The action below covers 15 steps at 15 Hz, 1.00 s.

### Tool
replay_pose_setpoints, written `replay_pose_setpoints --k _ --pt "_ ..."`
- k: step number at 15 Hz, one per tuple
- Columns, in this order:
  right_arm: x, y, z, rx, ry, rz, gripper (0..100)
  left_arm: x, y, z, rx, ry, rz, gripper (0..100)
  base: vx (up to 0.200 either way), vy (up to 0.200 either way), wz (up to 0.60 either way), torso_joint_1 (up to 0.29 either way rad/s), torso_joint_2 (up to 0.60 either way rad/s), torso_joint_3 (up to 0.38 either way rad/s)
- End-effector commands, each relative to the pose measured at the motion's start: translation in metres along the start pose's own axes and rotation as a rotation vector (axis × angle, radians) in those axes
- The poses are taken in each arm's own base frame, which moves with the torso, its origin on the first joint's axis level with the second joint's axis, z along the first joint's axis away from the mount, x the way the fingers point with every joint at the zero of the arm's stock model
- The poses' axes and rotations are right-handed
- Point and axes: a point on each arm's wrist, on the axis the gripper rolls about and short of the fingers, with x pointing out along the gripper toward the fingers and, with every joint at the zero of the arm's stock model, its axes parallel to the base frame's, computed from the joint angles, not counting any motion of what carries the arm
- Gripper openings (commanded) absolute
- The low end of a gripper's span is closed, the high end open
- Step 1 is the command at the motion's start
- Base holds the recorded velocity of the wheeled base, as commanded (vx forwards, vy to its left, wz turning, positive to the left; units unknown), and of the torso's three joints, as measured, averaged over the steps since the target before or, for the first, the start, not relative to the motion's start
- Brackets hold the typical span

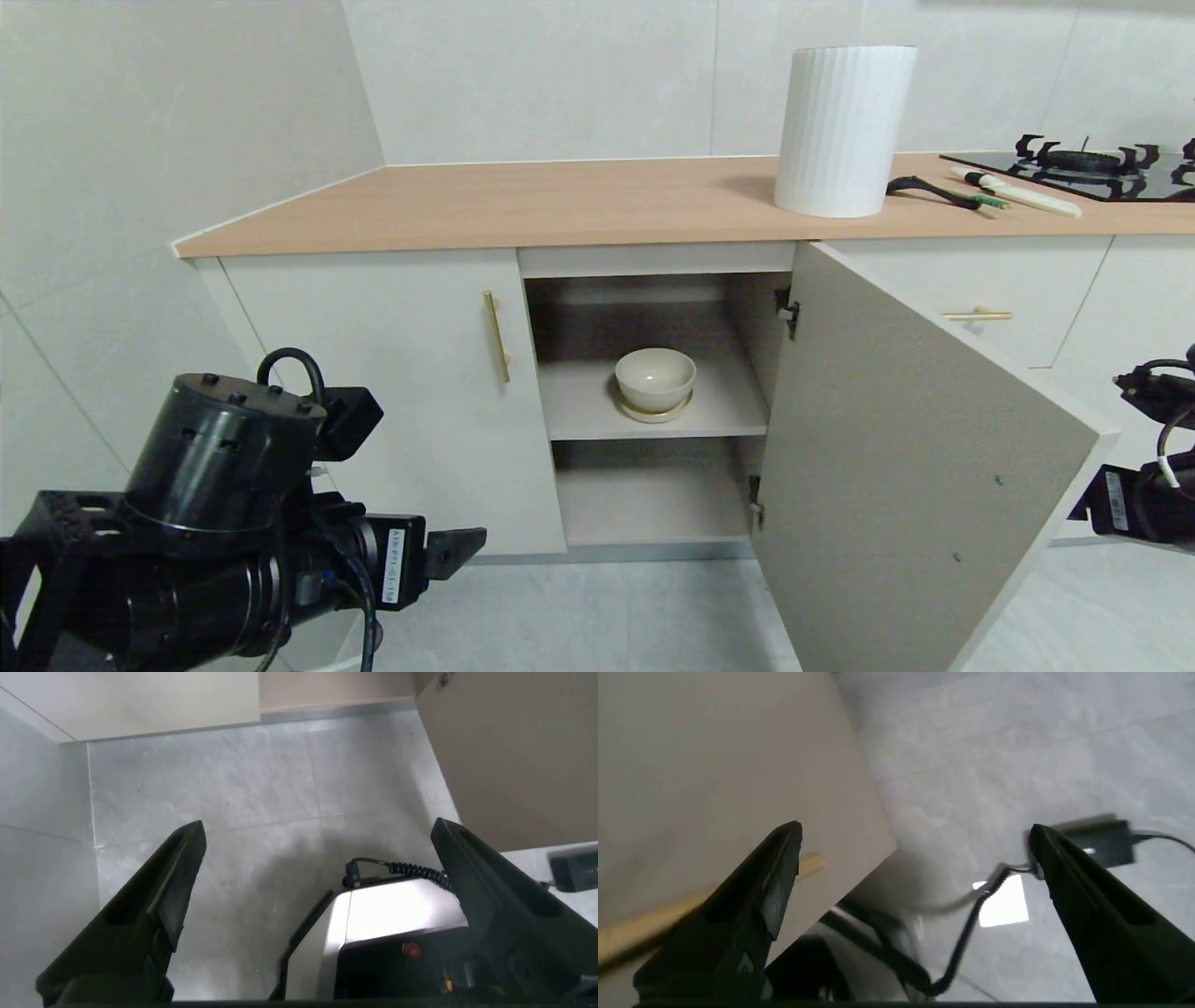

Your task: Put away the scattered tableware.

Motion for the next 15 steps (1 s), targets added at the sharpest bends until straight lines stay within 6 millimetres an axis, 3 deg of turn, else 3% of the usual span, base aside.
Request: replay_pose_setpoints --k 1,7,12,15 --pt "0.004 0.011 -0.005 -0.021 0.021 0.031 100 0.0 0.0 0.0 0.0 -0.001 0.0 100 0.0 0.0 0.0 0.0 0.0 0.0" --pt "0.006 0.058 -0.031 -0.079 0.057 0.173 100 -0.002 0.0 0.0 -0.002 -0.007 -0.003 100 0.0 0.0 0.0 0.0 0.0 0.0" --pt "0.03 0.094 -0.053 -0.084 0.025 0.292 100 -0.004 -0.001 0.0 0.001 -0.013 -0.01 100 0.0 0.0 0.0 0.0 0.0 0.0" --pt "0.039 0.105 -0.058 -0.076 0.015 0.328 100 -0.004 -0.001 0.001 0.0 -0.014 -0.01 100 0.0 0.0 0.0 0.0 0.0 0.0"
